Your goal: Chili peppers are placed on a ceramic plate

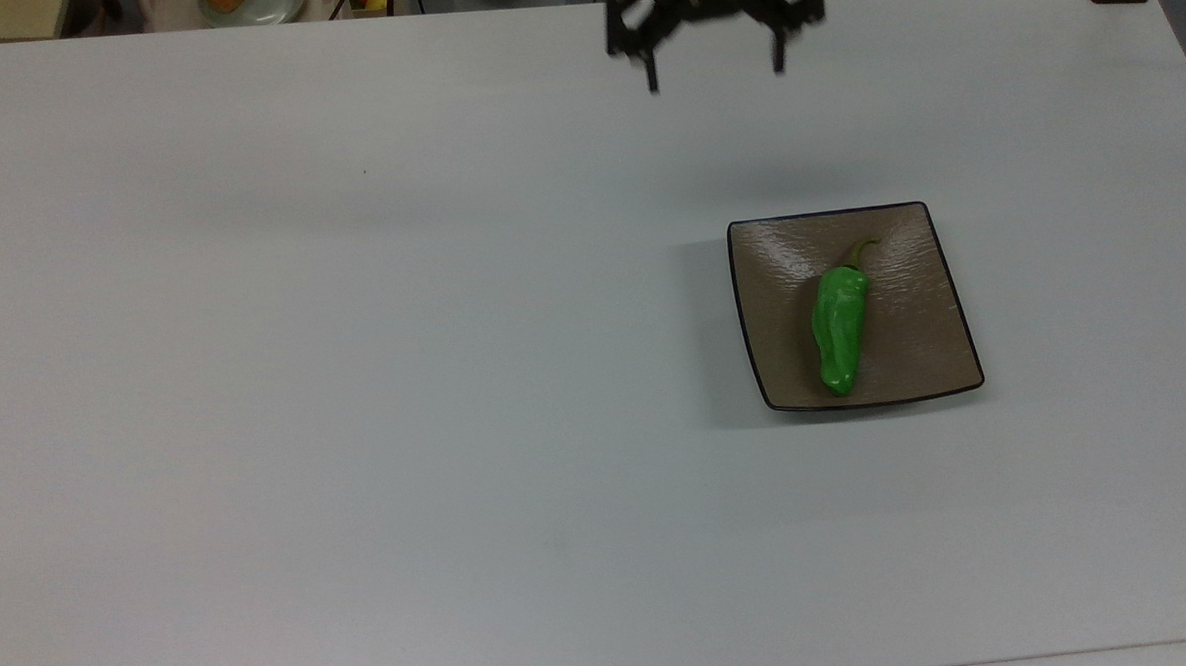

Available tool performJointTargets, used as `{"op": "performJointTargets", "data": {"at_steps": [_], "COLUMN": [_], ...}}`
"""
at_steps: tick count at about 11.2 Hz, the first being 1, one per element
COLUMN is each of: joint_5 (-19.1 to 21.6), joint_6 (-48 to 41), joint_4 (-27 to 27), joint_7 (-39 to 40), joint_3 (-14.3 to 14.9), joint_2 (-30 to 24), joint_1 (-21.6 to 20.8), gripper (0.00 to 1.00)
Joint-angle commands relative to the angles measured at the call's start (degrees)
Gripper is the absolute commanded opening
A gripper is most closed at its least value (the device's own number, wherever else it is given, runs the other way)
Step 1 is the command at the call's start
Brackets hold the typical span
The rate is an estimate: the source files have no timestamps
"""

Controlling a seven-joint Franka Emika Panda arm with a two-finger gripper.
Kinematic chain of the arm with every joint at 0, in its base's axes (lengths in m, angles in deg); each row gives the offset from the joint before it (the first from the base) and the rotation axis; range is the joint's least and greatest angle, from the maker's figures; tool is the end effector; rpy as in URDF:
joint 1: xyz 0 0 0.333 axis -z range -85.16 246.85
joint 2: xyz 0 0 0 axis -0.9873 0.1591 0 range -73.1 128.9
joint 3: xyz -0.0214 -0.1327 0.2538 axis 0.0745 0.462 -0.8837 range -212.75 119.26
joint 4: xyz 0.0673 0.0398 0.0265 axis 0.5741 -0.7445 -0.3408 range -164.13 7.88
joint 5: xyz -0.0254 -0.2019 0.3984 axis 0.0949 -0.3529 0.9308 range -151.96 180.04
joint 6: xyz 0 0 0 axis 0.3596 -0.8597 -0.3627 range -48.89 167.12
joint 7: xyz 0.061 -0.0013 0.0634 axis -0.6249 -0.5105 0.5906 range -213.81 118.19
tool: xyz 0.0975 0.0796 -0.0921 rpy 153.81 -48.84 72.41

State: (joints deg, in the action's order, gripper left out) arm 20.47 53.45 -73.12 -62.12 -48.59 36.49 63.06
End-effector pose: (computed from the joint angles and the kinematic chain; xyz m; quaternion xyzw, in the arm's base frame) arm 0.6327 0.2405 0.5178 -0.9953 -0.0386 -0.0477 0.0751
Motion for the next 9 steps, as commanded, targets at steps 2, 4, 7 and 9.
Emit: {"op": "performJointTargets", "data": {"at_steps": [2,4,7,9], "joint_5": [-0.3,-0.4,-0.4,-0.5], "joint_6": [-11.1,-11.1,-7.3,-3.4], "joint_4": [-2.5,-4.7,-6.6,-8.0], "joint_7": [0.2,7.0,13.7,13.9], "joint_3": [0.5,0.4,0.4,0.4], "joint_2": [-8.9,-10.2,-10.4,-10.3], "joint_1": [6.9,9.6,10.4,10.5], "gripper": [1.00,1.00,1.00,1.00]}}
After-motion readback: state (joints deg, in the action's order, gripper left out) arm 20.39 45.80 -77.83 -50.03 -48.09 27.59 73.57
